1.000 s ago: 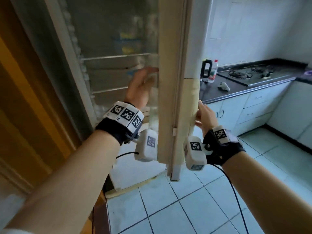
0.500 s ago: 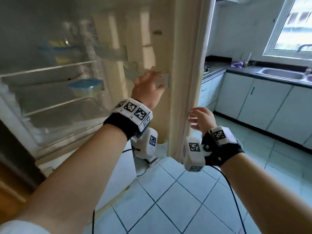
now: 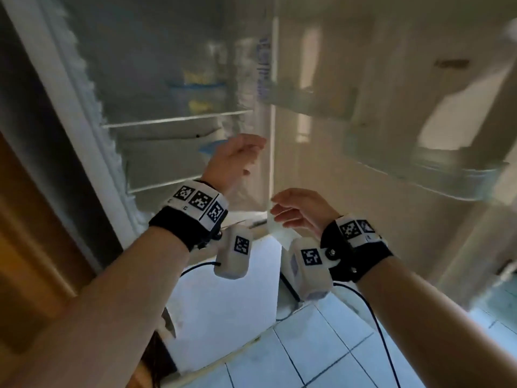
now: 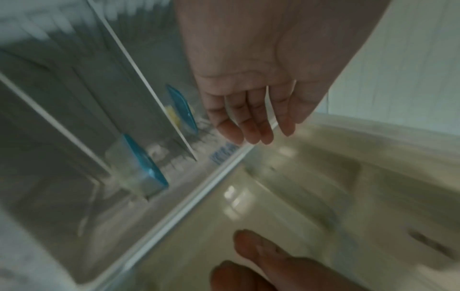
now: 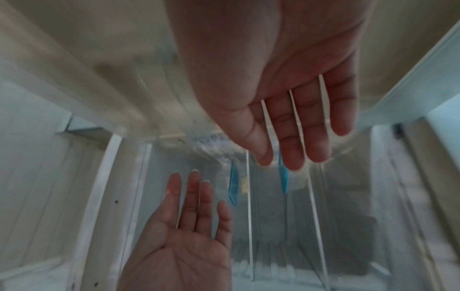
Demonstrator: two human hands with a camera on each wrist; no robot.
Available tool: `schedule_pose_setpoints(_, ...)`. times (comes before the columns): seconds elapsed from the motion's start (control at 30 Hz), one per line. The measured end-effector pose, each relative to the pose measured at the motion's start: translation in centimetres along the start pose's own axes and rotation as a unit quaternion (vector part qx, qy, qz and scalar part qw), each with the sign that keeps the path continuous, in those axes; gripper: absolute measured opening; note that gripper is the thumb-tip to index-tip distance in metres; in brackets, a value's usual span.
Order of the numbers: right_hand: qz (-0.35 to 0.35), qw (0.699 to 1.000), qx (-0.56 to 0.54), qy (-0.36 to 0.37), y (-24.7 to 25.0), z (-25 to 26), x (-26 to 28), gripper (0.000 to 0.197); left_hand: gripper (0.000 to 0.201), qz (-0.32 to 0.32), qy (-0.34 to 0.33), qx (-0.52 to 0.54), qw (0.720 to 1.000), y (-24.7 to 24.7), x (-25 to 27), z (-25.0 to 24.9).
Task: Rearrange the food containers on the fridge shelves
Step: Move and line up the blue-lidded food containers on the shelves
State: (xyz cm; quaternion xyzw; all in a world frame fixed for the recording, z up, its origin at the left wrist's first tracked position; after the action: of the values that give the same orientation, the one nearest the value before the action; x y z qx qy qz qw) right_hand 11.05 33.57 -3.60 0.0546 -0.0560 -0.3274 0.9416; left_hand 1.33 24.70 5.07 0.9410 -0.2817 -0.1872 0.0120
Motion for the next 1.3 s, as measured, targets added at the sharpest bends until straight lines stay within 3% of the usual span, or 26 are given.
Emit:
schedule_pose_setpoints(0.23, 0.016, 0.998, -0.039, 0.054, -10.8, 10.4, -13.2, 0.017, 0.031, -0.085, -0.021, -0.001, 0.996, 13.2, -11.9, -0.1)
schedule_pose_setpoints(0.37, 0.018, 0.994, -0.065, 0.086, -13.6, 15.4, -19.2, 0.019, 0.029, -0.11, -0.017, -0.013, 0.994, 16.9, -18.0, 0.1)
schedule_pose_setpoints(0.57, -0.07, 0.987, -0.093, 0.109, -13.8, 18.4, -27.2, 0.026, 0.031, -0.126, 0.018, -0.003, 0.992, 17.8, -25.8, 1.8)
schedule_pose_setpoints(0.67, -0.136, 0.975, -0.12, 0.129, -12.9, 19.6, -30.9, 0.023, 0.013, -0.169, -0.005, 0.003, 0.986, 18.3, -28.9, 2.3)
schedule_pose_setpoints(0.77, -0.18, 0.964, -0.137, 0.143, -11.8, 20.6, -34.3, 0.016, 0.033, -0.187, -0.003, -0.033, 0.982, 18.2, -31.9, 2.6)
schedule_pose_setpoints(0.87, -0.155, 0.974, -0.086, 0.137, -12.1, 21.7, -37.4, 0.043, 0.043, -0.188, 0.021, -0.059, 0.98, 18.0, -34.6, 2.9)
schedule_pose_setpoints(1.03, -0.065, 0.989, 0.025, 0.132, -15.1, 22.0, -40.2, 0.068, 0.052, -0.153, 0.079, -0.094, 0.981, 16.9, -36.9, 4.7)
schedule_pose_setpoints(1.13, -0.036, 0.988, 0.049, 0.14, -15.8, 21.7, -40.8, 0.069, 0.054, -0.14, 0.087, -0.087, 0.982, 16.6, -37.2, 5.3)
schedule_pose_setpoints(1.23, -0.031, 0.985, -0.006, 0.171, -15.6, 22.1, -40.5, 0.061, 0.057, -0.12, 0.063, -0.077, 0.988, 16.7, -37.1, 5.0)
schedule_pose_setpoints(1.3, -0.037, 0.979, -0.042, 0.196, -15.6, 23.0, -39.7, 0.065, 0.062, -0.129, 0.036, -0.063, 0.989, 17.5, -36.9, 4.4)
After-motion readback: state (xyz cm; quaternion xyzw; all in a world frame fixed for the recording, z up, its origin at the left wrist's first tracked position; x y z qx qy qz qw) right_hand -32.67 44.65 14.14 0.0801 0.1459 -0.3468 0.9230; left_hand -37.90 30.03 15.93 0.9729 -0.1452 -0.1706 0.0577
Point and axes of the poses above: each hand's wrist, its own x-axis away from the middle knuckle, its own y-axis out of the back of the hand, z = x × y, the point moved 9 cm from there along -x, towards the middle knuckle, and after that the axes turned 10 degrees about -z, right-handed, at the moved point
